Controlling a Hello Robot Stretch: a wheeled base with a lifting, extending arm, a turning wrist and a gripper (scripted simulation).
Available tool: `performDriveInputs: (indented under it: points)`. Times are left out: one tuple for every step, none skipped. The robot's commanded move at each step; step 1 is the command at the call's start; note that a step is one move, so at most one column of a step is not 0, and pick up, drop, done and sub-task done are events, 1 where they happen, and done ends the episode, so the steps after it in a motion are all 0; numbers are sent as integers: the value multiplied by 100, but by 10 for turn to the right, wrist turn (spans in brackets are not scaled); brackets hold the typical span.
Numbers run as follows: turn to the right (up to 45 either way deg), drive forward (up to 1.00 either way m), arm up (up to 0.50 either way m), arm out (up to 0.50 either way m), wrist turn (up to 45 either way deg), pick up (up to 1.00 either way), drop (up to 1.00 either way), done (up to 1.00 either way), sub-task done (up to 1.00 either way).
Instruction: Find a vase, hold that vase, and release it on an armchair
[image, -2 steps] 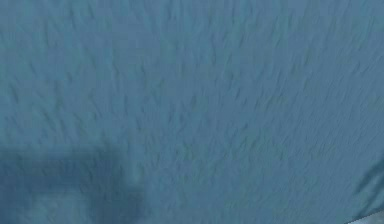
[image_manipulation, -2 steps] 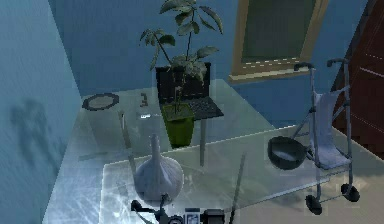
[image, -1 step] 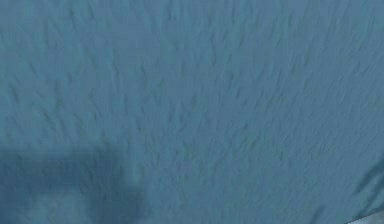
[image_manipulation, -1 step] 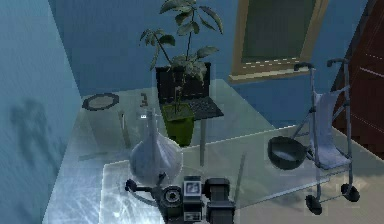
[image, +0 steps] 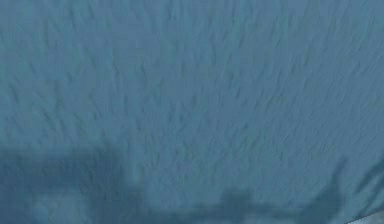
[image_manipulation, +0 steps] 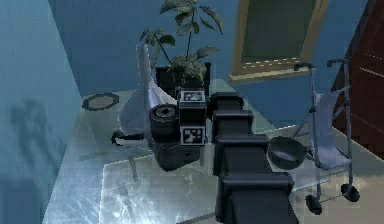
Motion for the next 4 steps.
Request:
performDriveInputs:
  points:
    - [0, 0, 0, 0, -450, 0, 0, 0, 0]
    - [0, 0, 0, 0, -450, 0, 0, 0, 0]
    - [0, 0, 0, 0, -90, 0, 0, 0, 0]
    - [0, 0, 0, -12, 0, 0, 0, 0, 0]
